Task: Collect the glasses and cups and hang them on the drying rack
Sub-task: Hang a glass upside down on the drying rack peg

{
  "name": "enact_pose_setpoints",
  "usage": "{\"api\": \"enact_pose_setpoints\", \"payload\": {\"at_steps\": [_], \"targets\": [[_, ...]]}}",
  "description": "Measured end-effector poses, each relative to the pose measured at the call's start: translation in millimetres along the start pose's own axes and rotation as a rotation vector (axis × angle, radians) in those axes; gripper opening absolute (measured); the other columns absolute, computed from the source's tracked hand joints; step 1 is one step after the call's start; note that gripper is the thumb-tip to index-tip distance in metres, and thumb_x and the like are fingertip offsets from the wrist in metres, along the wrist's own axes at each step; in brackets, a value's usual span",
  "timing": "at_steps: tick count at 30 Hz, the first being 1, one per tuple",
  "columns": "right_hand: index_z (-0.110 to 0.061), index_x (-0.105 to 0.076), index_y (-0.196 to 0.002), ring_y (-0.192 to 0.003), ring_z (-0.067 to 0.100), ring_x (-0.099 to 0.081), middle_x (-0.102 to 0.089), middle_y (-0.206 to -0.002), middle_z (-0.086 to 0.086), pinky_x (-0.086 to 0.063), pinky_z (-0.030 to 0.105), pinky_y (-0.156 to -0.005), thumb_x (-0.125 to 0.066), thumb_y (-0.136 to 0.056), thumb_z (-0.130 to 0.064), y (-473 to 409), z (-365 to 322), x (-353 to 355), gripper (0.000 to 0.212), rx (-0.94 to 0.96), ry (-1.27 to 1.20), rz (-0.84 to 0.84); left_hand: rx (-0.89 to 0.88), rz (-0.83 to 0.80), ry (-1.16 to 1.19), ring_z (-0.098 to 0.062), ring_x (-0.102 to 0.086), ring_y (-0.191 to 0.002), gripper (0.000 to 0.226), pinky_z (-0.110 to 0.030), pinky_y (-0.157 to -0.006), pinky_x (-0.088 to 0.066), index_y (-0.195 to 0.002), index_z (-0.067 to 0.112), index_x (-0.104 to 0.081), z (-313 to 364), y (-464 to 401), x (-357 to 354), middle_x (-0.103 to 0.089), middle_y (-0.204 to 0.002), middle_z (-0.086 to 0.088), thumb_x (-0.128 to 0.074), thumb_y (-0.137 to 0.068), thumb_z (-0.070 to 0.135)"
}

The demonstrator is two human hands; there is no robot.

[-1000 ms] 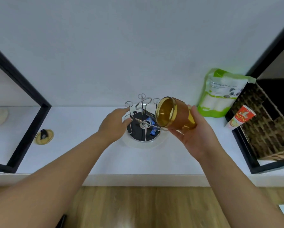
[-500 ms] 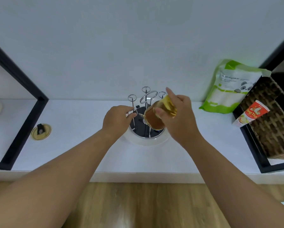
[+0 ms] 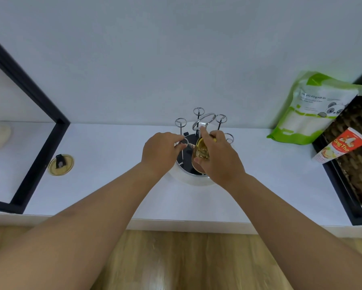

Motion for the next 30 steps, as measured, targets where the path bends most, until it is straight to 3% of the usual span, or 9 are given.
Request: {"api": "enact_pose_setpoints", "payload": {"at_steps": [7, 16, 23, 26, 30], "targets": [[-0.021, -0.023, -0.166, -0.126, 0.027, -0.056, -0.041, -0.146, 0.003, -0.049, 0.032, -0.09, -0.077, -0.09, -0.033, -1.4, 2.1, -12.4, 0.094, -0.003, -0.006, -0.035, -0.004, -0.005, 0.015, -0.029, -0.062, -0.115, 0.029, -0.038, -0.09, -0.048, -0.125, 0.022, -0.074, -0.8, 0.0, 0.6, -0.074, -0.12, -0.006, -0.06, -0.102, 0.034], [-0.019, -0.016, -0.167, -0.134, 0.023, -0.048, -0.039, -0.15, 0.0, -0.032, 0.022, -0.087, -0.074, -0.094, -0.036, -0.8, 0.1, -12.3, 0.095, -0.016, 0.02, -0.088, -0.015, -0.008, 0.007, -0.028, -0.063, -0.117, 0.03, -0.04, -0.093, -0.049, -0.126, 0.024, -0.073, -3.3, -1.4, -0.9, -0.074, -0.122, -0.004, -0.06, -0.102, 0.035], [-0.014, -0.01, -0.167, -0.151, 0.025, -0.034, -0.025, -0.167, 0.001, -0.039, 0.036, -0.115, -0.08, -0.086, -0.046, -1.1, -7.9, -2.7, 0.112, -0.013, 0.012, -0.171, -0.048, -0.016, -0.032, -0.03, -0.065, -0.111, 0.029, -0.04, -0.088, -0.052, -0.128, 0.024, -0.071, -11.7, -7.5, -2.2, -0.075, -0.118, -0.005, -0.056, -0.104, 0.03], [-0.013, -0.01, -0.167, -0.152, 0.023, -0.035, -0.013, -0.174, -0.001, -0.041, 0.037, -0.114, -0.078, -0.088, -0.047, 2.9, -14.3, 10.4, 0.11, -0.004, 0.027, -0.216, -0.075, -0.037, -0.08, -0.032, -0.065, -0.109, 0.029, -0.039, -0.084, -0.051, -0.128, 0.023, -0.071, -19.2, -16.0, -2.9, -0.076, -0.115, -0.004, -0.054, -0.105, 0.026], [-0.01, -0.026, -0.162, -0.142, 0.025, -0.048, -0.032, -0.167, 0.001, -0.046, 0.038, -0.108, -0.08, -0.086, -0.048, 7.4, -15.9, 33.4, 0.1, 0.032, 0.087, -0.192, -0.09, -0.096, -0.118, -0.034, -0.056, -0.128, 0.029, -0.044, -0.097, -0.048, -0.123, 0.015, -0.073, -20.3, -38.1, 5.6, -0.067, -0.136, -0.009, -0.05, -0.106, 0.02]]}}
Point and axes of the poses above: each hand's wrist, its own y-axis away from the middle knuckle, its own x-axis out of the back of the hand, z = x × y, the point moved 2 cm from there along -y, towards the middle knuckle
